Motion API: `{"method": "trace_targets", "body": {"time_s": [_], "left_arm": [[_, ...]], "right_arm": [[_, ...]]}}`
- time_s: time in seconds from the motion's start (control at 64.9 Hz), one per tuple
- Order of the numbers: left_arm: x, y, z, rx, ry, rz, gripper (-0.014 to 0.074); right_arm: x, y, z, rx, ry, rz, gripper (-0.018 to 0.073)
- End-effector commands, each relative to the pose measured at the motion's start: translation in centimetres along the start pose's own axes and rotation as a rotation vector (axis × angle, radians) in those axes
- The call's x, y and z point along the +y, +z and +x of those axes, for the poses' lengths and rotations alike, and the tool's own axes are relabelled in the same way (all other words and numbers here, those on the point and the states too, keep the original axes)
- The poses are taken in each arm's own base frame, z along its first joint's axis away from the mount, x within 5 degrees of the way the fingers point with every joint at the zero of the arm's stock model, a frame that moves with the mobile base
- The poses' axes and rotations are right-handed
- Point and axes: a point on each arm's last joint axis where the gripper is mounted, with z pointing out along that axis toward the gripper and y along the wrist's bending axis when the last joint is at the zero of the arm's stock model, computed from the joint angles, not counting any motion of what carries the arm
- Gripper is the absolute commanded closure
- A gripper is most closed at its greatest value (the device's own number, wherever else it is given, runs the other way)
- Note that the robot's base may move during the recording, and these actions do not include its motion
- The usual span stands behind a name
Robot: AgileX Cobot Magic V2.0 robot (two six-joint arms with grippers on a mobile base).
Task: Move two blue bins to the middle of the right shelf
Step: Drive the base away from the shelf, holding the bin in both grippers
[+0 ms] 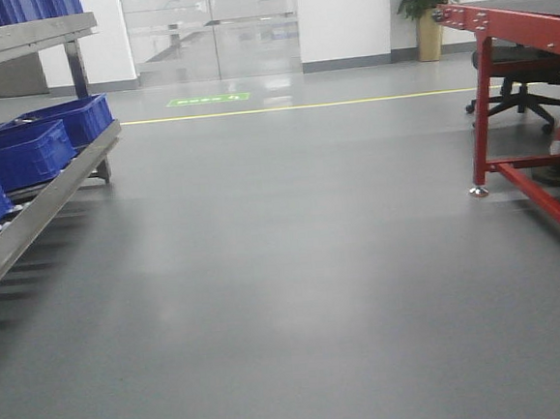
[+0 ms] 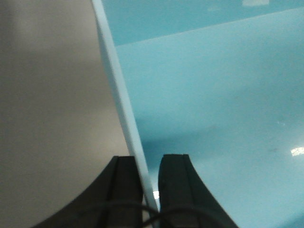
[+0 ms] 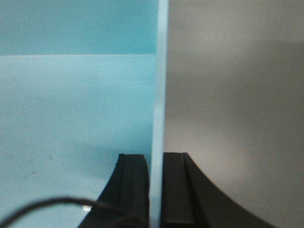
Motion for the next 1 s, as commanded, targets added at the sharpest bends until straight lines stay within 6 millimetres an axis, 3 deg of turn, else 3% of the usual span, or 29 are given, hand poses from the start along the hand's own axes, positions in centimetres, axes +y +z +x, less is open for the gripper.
{"method": "trace_targets", "body": {"time_s": [0.0, 0.987], "left_arm": [[0.20, -1.36, -0.45, -0.054, 0.021, 0.000, 0.0707], [0.20, -1.33, -0.45, -0.053, 0.021, 0.000, 0.0707]], "right_arm": [[-0.82, -0.55, -0.78, -0.068, -0.023, 0.053, 0.0711], [-0.82, -0.55, -0.85, -0.076, -0.023, 0.053, 0.0711]]}}
